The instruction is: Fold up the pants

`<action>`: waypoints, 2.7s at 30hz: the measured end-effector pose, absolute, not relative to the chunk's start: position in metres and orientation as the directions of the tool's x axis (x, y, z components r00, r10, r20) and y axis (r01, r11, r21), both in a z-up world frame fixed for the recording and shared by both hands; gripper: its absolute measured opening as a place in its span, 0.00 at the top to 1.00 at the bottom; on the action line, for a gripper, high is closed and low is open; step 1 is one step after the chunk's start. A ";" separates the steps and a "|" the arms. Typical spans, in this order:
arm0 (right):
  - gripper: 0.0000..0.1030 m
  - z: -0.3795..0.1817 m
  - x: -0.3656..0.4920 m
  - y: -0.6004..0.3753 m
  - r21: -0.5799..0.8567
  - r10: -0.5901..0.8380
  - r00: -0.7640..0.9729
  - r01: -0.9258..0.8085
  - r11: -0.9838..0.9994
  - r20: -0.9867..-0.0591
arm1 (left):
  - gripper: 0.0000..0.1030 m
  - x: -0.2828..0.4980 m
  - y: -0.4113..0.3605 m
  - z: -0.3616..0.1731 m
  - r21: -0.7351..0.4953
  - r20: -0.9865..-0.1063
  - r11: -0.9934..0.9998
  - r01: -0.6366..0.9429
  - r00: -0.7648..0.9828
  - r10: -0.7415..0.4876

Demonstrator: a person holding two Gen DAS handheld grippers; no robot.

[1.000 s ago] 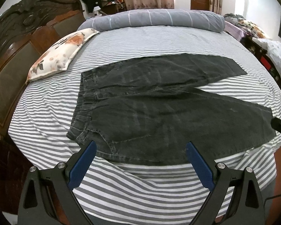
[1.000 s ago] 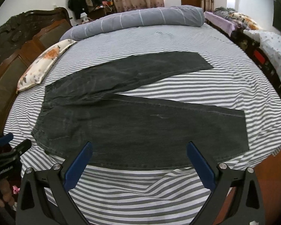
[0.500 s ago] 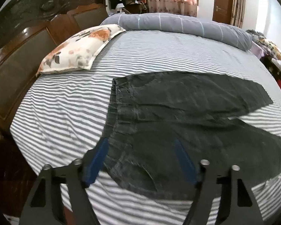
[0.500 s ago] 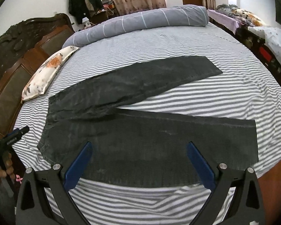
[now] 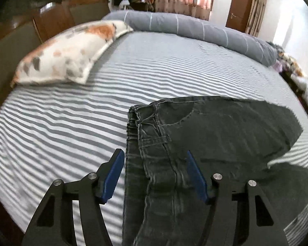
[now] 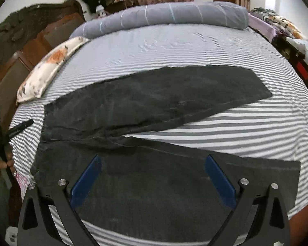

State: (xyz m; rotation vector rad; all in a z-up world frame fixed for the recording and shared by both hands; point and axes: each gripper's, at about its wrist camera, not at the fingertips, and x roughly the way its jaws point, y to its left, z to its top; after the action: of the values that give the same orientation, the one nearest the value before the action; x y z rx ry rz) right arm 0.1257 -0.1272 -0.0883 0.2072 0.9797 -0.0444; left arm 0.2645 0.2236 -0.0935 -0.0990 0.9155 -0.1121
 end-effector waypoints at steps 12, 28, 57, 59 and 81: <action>0.03 -0.136 0.192 -0.095 0.127 0.084 0.495 0.055 0.990 -0.865 | 0.62 0.329 0.226 -0.141 -0.260 -0.794 0.963 0.069 0.552 -0.254; 0.03 -0.137 0.290 -0.079 0.052 0.091 0.556 -0.085 0.995 -0.827 | 0.62 0.324 0.243 -0.157 -0.275 -0.820 0.961 0.038 0.512 -0.255; 0.03 -0.171 0.458 -0.083 0.048 0.214 0.367 -0.412 0.910 -0.905 | 0.95 0.360 0.242 -0.149 -0.396 -0.672 0.918 0.000 0.682 -0.289; 0.04 -0.172 0.459 -0.079 0.045 0.221 0.350 -0.448 0.893 -0.910 | 0.95 0.354 0.240 -0.141 -0.396 -0.649 0.918 0.017 0.702 -0.293; 0.41 -0.198 0.492 -0.073 0.186 0.253 -0.020 -0.730 0.658 -0.967 | 0.95 0.307 0.244 -0.090 -0.525 -0.439 0.841 0.128 0.806 -0.397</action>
State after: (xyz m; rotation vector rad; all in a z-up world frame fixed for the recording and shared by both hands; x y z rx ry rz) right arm 0.4925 -0.0727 -0.1980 -0.4380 1.3813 0.8224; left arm 0.3074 0.2437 -0.0896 -0.4993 0.5694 -0.2938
